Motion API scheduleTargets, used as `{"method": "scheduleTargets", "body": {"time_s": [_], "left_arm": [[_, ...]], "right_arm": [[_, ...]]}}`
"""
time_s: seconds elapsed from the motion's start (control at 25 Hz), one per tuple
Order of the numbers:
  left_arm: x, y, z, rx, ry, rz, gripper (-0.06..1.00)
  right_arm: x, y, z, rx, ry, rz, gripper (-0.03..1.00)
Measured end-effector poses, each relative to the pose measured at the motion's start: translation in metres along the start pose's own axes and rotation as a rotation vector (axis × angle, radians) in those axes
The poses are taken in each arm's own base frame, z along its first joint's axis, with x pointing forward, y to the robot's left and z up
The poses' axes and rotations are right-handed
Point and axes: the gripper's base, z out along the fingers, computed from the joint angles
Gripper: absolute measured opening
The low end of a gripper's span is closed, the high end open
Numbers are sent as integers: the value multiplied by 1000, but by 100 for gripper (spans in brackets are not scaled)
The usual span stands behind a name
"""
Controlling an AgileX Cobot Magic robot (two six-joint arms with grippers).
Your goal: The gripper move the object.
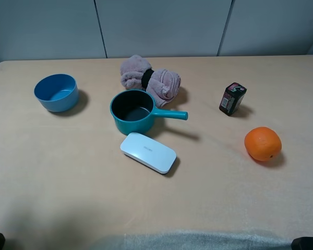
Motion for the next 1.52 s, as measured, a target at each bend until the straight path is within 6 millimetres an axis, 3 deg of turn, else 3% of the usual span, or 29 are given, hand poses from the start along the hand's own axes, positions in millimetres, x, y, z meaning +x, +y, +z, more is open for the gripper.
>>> {"method": "scheduleTargets", "body": {"time_s": [0.4,0.96,1.52], "left_arm": [[27,-1,-31,27,-121,-48,81],[46,-1,-51,12,-305,-80,81],[60,-1,-59,1,-427,-94,80]], "right_arm": [[0,0,0,0,0,0,67],[0,0,0,0,0,0,67],[0,0,0,0,0,0,67]]}}
